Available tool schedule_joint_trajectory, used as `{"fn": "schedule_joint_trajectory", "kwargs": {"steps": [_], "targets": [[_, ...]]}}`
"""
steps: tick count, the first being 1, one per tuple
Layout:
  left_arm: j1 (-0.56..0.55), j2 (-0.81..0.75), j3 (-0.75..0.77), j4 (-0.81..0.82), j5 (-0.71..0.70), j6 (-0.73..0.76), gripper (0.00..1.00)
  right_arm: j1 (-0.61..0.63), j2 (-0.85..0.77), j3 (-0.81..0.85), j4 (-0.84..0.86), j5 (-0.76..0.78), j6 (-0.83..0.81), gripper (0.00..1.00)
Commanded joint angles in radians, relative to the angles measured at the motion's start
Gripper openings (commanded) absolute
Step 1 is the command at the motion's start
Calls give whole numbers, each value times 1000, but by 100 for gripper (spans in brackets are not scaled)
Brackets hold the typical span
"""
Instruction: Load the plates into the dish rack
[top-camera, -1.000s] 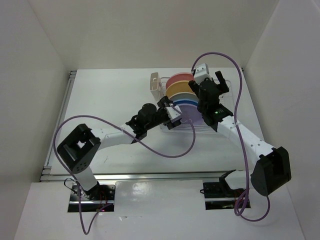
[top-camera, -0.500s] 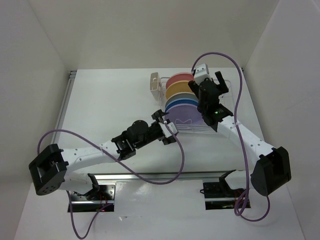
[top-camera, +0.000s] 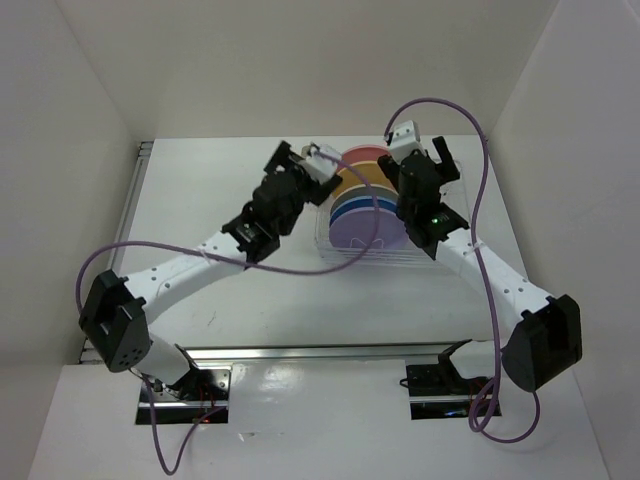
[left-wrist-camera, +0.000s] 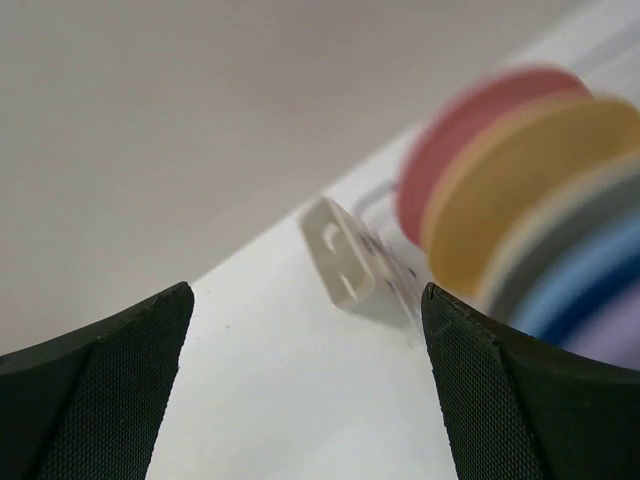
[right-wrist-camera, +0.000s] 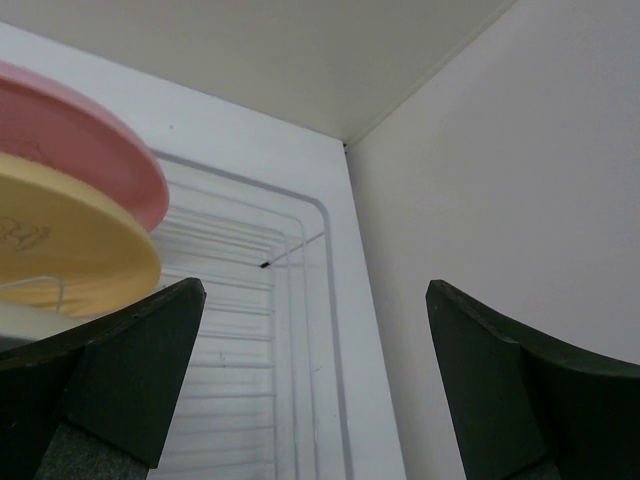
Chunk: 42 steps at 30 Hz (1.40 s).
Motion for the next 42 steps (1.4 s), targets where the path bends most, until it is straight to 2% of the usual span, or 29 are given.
{"fn": "schedule_joint_trajectory", "kwargs": {"steps": [1, 5, 8, 13, 16, 19, 21, 23, 32, 37, 42], "targets": [[103, 32, 178, -49, -37, -73, 100, 6, -37, 154, 62, 44, -75, 100], [184, 60, 271, -11, 58, -116, 100, 6, -23, 305, 261, 15, -244, 100], [229, 102, 391, -67, 122, -137, 100, 6, 37, 433, 346, -17, -307, 100], [250, 196, 595, -170, 73, -139, 100, 6, 121, 597, 416, -41, -329, 100], [303, 236, 679, -287, 136, -245, 100, 6, 163, 687, 401, -87, -287, 100], [349, 202, 650, -291, 173, -352, 100, 6, 184, 687, 352, -88, -235, 100], [370, 202, 676, -347, 198, -366, 100, 6, 184, 661, 247, -63, -172, 100], [382, 202, 692, -411, 189, -375, 100, 6, 172, 626, 211, -26, -99, 100], [404, 75, 535, -328, 212, -412, 100, 6, 140, 618, 254, -35, -134, 100], [404, 64, 551, -344, 146, -432, 100, 15, 129, 584, 249, -26, -140, 100], [404, 144, 681, -482, 112, -473, 100, 33, 74, 502, 384, -35, -210, 100]]}}
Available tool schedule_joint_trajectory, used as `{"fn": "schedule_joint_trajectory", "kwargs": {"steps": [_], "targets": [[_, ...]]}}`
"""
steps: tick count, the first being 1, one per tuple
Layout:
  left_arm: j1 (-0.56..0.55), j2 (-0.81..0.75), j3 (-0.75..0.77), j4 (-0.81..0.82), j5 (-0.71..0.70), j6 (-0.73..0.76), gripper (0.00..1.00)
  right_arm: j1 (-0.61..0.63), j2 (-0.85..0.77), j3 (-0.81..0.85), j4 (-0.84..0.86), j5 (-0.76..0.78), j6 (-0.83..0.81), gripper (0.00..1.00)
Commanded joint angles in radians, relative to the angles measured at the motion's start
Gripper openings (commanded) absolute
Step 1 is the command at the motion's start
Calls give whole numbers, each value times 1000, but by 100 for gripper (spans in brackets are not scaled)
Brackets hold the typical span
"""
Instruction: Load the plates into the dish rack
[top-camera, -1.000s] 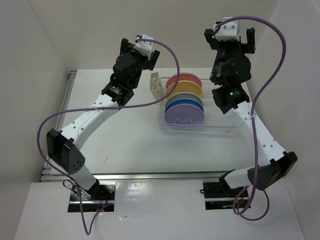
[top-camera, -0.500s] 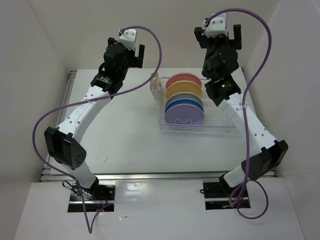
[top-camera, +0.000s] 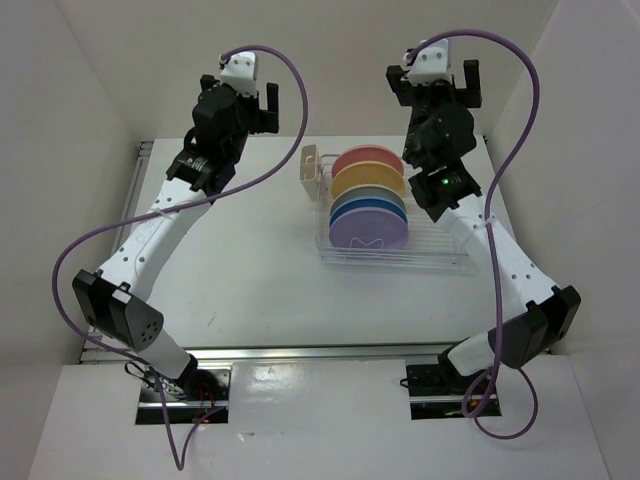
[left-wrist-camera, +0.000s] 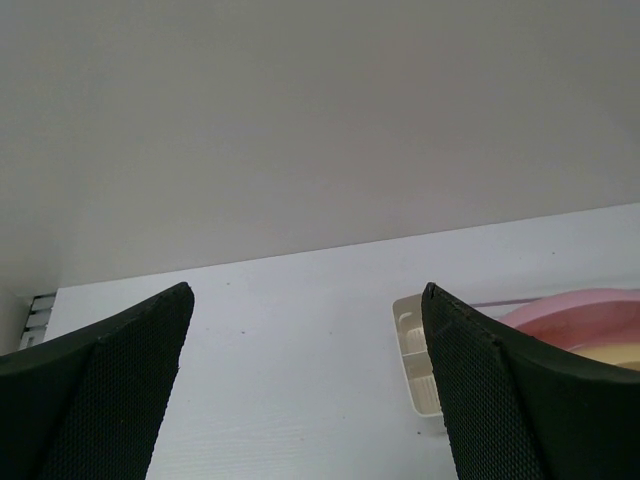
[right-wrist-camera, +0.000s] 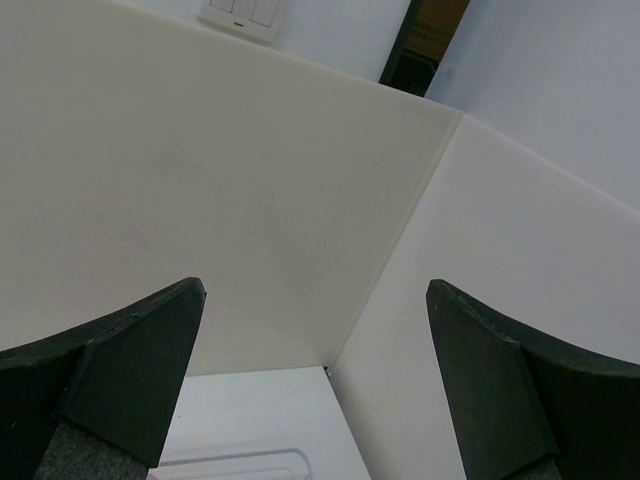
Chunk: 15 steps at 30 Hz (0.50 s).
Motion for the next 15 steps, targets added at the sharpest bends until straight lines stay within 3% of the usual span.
{"fn": "schedule_joint_trajectory", "kwargs": {"steps": [1, 15], "targets": [[1, 25, 104, -64, -36, -68, 100, 16, -82, -55, 135, -10, -39, 100], [19, 56, 161, -127, 7, -80, 100, 53, -18, -86, 222, 2, -152, 100]]}}
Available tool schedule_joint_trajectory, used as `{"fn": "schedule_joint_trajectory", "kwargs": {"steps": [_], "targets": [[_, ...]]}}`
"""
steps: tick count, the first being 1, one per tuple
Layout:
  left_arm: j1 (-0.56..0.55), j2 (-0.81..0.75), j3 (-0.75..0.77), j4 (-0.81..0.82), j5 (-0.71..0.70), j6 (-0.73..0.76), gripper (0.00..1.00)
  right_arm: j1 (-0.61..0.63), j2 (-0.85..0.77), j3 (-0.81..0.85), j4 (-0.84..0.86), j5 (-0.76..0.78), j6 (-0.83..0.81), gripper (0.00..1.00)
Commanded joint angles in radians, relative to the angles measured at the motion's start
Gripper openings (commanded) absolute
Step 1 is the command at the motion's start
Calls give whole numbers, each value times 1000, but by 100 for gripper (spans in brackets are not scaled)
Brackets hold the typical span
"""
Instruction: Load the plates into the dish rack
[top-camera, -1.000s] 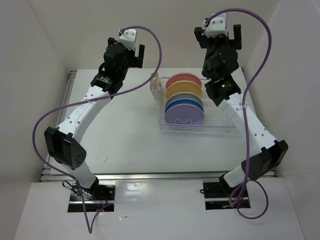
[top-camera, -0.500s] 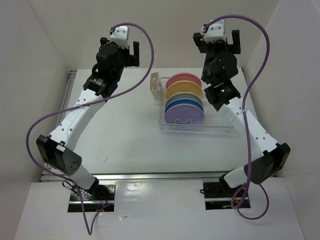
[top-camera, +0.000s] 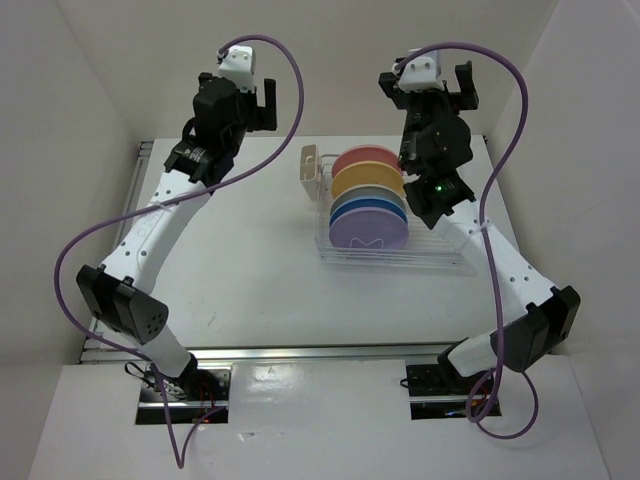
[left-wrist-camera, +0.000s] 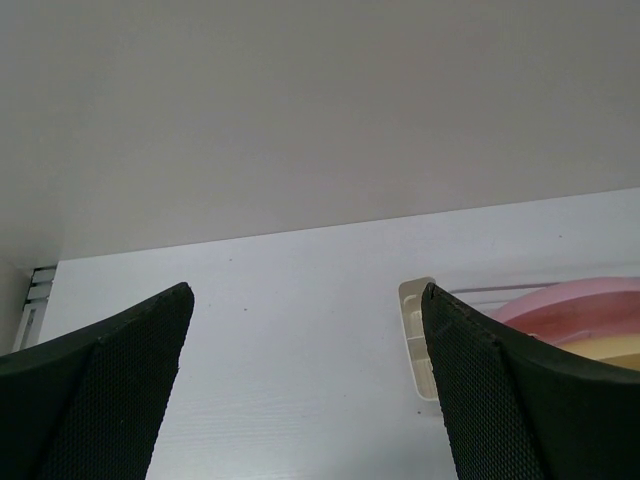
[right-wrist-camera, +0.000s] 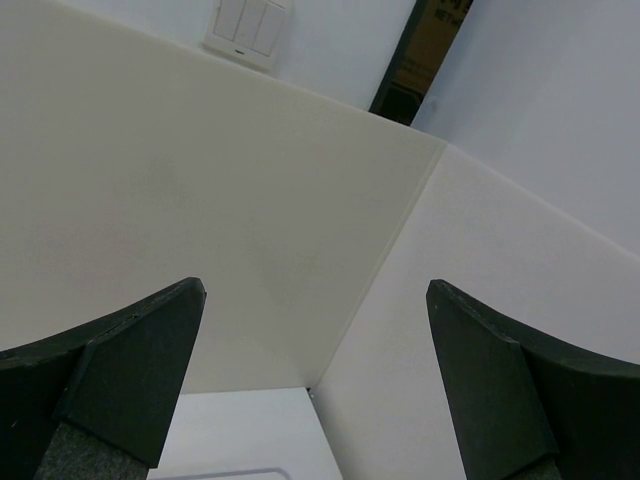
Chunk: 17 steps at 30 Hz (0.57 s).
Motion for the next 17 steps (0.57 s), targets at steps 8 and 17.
{"fn": "schedule_joint_trajectory", "kwargs": {"steps": [8, 17], "targets": [[26, 22, 26, 42, 52, -21, 100, 23, 69, 37, 95, -3, -79, 100], [26, 22, 35, 65, 74, 2, 100, 23, 80, 4, 211, 6, -131, 100]]}}
